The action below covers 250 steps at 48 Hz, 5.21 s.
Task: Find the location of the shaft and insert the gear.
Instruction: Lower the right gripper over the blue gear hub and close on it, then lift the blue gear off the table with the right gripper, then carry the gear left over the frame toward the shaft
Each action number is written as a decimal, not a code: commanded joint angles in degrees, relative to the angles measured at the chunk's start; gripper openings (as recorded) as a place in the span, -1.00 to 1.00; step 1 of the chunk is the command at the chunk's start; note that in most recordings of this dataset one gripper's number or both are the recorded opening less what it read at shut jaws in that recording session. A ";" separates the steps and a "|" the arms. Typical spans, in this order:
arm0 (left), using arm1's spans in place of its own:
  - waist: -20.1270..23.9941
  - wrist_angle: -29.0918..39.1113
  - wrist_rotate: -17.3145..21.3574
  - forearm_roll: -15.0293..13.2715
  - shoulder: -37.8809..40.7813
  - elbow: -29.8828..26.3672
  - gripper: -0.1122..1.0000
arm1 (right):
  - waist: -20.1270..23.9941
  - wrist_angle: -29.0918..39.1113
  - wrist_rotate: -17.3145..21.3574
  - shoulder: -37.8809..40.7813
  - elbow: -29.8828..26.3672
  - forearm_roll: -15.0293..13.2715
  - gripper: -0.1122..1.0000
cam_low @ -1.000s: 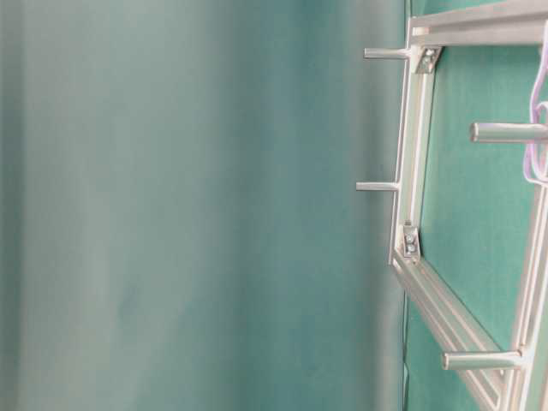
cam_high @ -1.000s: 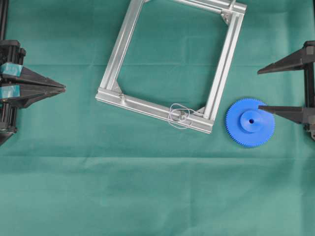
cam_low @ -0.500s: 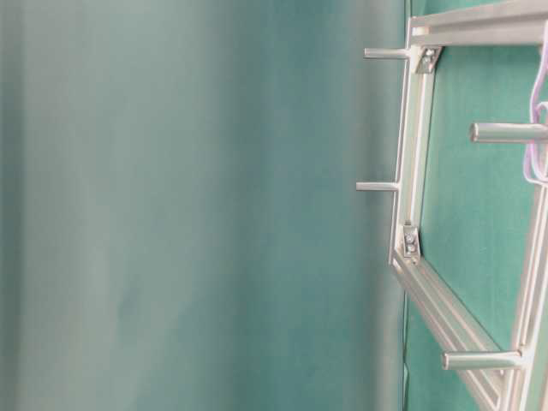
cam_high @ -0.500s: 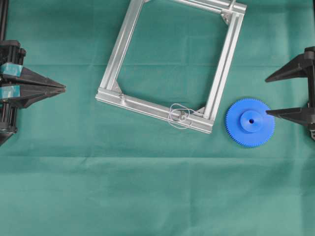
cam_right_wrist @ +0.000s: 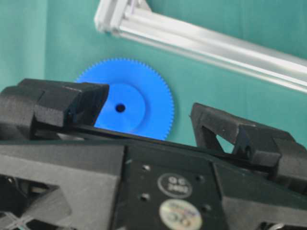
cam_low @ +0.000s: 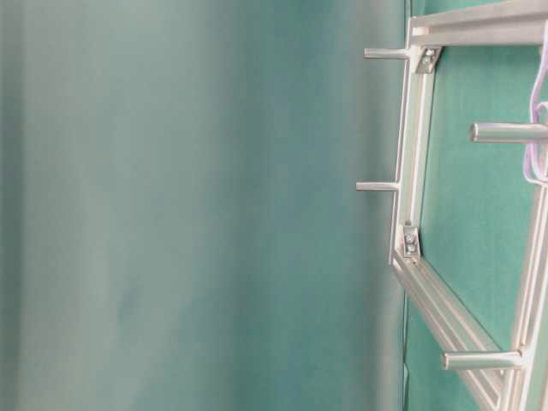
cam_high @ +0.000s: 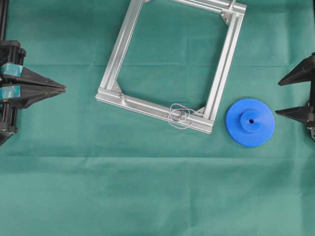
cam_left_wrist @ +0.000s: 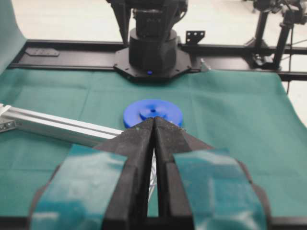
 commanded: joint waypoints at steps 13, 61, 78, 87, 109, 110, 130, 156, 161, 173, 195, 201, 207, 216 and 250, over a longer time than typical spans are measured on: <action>0.09 -0.18 0.09 -0.09 0.62 -1.41 -0.74 | -0.09 -0.97 0.79 8.88 0.00 0.44 0.84; 0.09 -0.18 0.00 -0.09 0.62 -1.32 -0.73 | 3.52 -16.52 2.99 23.82 3.52 3.16 0.84; 0.09 0.18 -0.09 -0.09 0.62 -1.23 -0.74 | 3.52 -21.27 3.16 28.74 4.75 3.16 0.84; 0.00 0.18 -0.18 0.00 0.62 -1.32 -0.74 | 3.87 -22.50 3.87 29.88 4.57 3.16 0.84; 0.00 0.35 -0.18 -0.09 0.62 -1.32 -0.74 | 4.83 -22.85 4.92 31.99 4.39 3.16 0.84; 0.09 0.26 -0.18 -0.09 0.62 -1.32 -0.74 | 4.83 -22.94 4.92 32.08 4.31 3.16 0.84; 0.00 0.26 -0.26 -0.09 0.62 -1.32 -0.74 | 4.83 -23.82 4.92 35.42 3.34 3.08 0.84; 0.09 0.26 -0.35 -0.09 0.62 -1.32 -0.74 | 4.83 -19.86 6.33 35.77 3.16 2.90 0.44; 0.09 0.35 -0.35 -0.09 0.62 -1.32 -0.74 | 4.83 -19.78 6.33 35.68 3.08 2.90 0.44; 0.09 0.44 -0.35 -0.09 0.62 -1.32 -0.73 | 4.83 -18.98 6.33 34.63 1.76 2.90 0.44; 0.00 0.62 -0.53 -0.09 0.62 -1.32 -0.74 | 4.83 -6.68 6.33 28.13 -7.82 -0.53 0.44; 0.00 0.62 -0.53 -0.09 0.62 -1.32 -0.74 | 4.83 -3.96 6.33 27.60 -10.37 -1.93 0.44; 0.00 0.62 -0.53 -0.09 0.62 -1.41 -0.74 | 4.83 -2.29 6.42 27.60 -12.39 -2.81 0.44; 0.09 0.88 -0.53 -0.09 0.62 -1.32 -0.74 | 4.83 -2.29 6.50 27.95 -14.15 -2.99 0.44; 0.09 1.32 -0.44 -0.09 0.62 -1.32 -0.74 | 4.83 -3.96 7.12 42.54 -27.42 -4.04 0.44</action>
